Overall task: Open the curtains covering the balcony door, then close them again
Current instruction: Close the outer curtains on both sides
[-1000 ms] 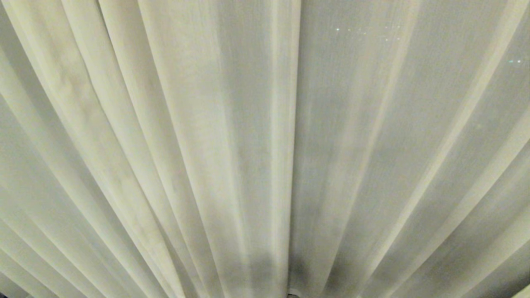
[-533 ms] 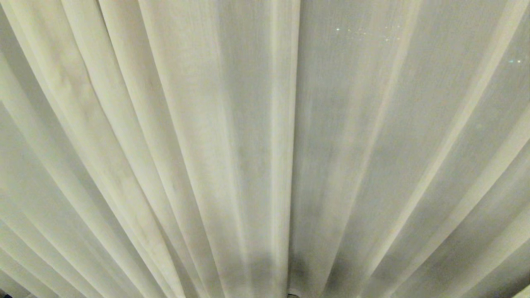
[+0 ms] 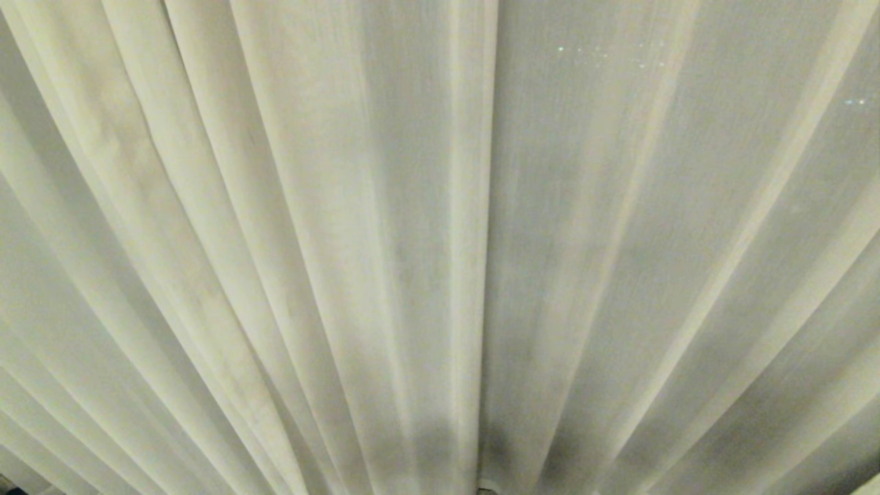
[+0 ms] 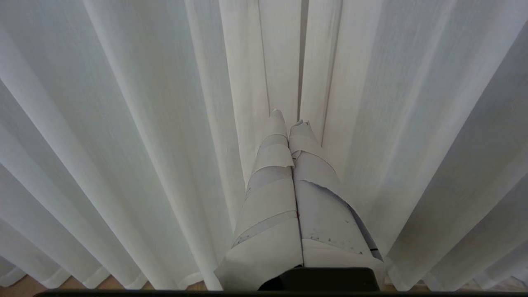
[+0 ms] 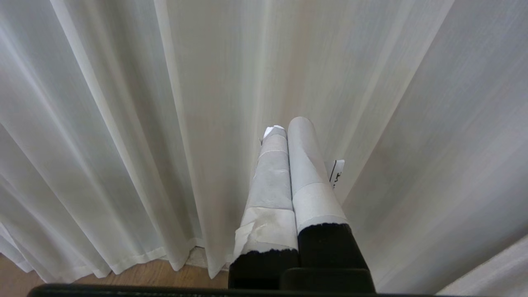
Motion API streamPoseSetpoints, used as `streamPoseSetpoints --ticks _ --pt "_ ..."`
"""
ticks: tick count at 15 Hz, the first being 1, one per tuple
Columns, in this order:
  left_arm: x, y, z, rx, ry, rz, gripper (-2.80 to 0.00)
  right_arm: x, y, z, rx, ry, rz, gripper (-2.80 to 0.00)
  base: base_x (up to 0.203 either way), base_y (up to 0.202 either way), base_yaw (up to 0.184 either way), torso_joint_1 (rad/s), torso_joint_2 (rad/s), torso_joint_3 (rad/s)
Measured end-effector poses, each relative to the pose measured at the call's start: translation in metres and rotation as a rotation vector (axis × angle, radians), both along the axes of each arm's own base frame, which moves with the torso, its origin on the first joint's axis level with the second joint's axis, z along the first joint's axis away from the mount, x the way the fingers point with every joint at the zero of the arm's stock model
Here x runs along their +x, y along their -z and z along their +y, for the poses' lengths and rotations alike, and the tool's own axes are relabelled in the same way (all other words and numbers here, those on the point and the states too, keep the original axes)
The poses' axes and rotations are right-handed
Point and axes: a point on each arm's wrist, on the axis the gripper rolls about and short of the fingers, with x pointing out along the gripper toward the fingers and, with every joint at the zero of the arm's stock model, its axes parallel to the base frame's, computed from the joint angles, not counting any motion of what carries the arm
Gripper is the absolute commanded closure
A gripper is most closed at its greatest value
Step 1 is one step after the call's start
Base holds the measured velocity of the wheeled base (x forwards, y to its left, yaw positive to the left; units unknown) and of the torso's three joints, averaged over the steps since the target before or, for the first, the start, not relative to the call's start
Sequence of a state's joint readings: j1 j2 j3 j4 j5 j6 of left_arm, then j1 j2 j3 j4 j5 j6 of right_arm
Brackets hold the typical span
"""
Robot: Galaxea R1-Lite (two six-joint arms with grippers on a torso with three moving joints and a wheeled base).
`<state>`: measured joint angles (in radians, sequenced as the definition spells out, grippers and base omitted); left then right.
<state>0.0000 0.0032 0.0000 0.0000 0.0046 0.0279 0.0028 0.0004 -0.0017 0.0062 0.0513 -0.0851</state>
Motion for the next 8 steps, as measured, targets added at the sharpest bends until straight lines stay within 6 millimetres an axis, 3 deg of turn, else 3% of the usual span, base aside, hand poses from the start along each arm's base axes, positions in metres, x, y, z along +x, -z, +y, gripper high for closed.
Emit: streamPoseSetpoints --ticks 8 --pt "0.0000 0.0000 0.0000 0.001 0.001 0.000 0.00 0.0000 0.0000 0.0000 0.000 0.000 0.000 0.00 0.000 0.000 0.000 0.000 0.00 0.000"
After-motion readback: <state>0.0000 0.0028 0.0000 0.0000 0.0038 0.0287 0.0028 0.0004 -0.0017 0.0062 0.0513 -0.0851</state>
